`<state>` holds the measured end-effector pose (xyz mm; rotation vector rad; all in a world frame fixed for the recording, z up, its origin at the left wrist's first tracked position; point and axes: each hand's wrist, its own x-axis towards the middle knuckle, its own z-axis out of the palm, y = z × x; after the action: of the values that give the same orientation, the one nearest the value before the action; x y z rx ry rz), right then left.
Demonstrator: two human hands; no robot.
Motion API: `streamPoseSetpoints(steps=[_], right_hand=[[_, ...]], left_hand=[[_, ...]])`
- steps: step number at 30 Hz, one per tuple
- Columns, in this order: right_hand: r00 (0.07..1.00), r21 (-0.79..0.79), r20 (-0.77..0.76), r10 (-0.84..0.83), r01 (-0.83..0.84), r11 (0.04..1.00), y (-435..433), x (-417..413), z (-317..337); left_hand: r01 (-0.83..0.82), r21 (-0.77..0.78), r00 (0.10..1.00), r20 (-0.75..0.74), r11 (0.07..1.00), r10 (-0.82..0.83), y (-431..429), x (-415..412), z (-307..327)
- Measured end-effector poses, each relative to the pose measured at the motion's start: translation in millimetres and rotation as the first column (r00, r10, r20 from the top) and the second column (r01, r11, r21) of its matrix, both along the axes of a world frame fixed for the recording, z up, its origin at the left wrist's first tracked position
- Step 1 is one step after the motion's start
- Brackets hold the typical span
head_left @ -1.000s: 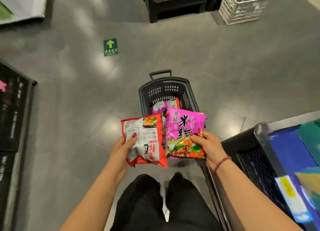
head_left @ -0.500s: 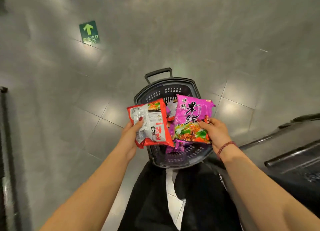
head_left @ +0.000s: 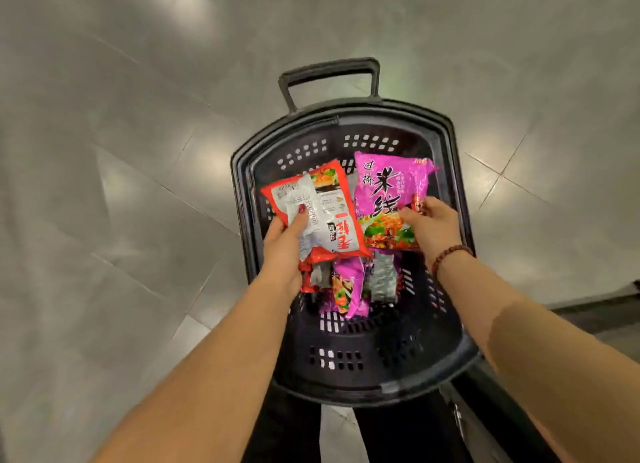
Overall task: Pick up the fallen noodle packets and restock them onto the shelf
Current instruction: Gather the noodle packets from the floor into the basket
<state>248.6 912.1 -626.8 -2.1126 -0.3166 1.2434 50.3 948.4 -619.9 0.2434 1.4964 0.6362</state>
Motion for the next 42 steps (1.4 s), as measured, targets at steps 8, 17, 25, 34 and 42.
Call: streamPoseSetpoints(steps=[8,17,25,34,42], right_hand=[[0.985,-0.046,0.031,0.168,-0.166,0.985,19.9,0.6,-103.3],[0.929,-0.127,0.187,0.318,-0.299,0.946,35.8,9.4,-160.5],[0.933,-0.120,0.144,0.330,-0.314,0.942,23.0,8.0,-120.7],[0.653,-0.097,0.463,0.600,-0.635,0.766,-10.8,11.1,16.1],[0.524,-0.193,0.612,0.592,-0.627,0.754,-69.4,-29.9,176.6]], left_hand=[[0.106,0.005,0.993,-0.055,0.994,-0.105,16.4,7.5,-96.2],[0.401,0.072,0.875,-0.325,0.913,-0.358,39.8,4.6,-164.2],[0.725,0.004,0.571,-0.563,0.689,-0.597,37.1,-6.1,-137.1],[0.981,-0.011,0.117,-0.763,0.193,-0.636,36.8,-0.4,22.8],[0.942,0.078,-0.031,-0.948,-0.328,-0.317,13.3,-17.0,176.3]])
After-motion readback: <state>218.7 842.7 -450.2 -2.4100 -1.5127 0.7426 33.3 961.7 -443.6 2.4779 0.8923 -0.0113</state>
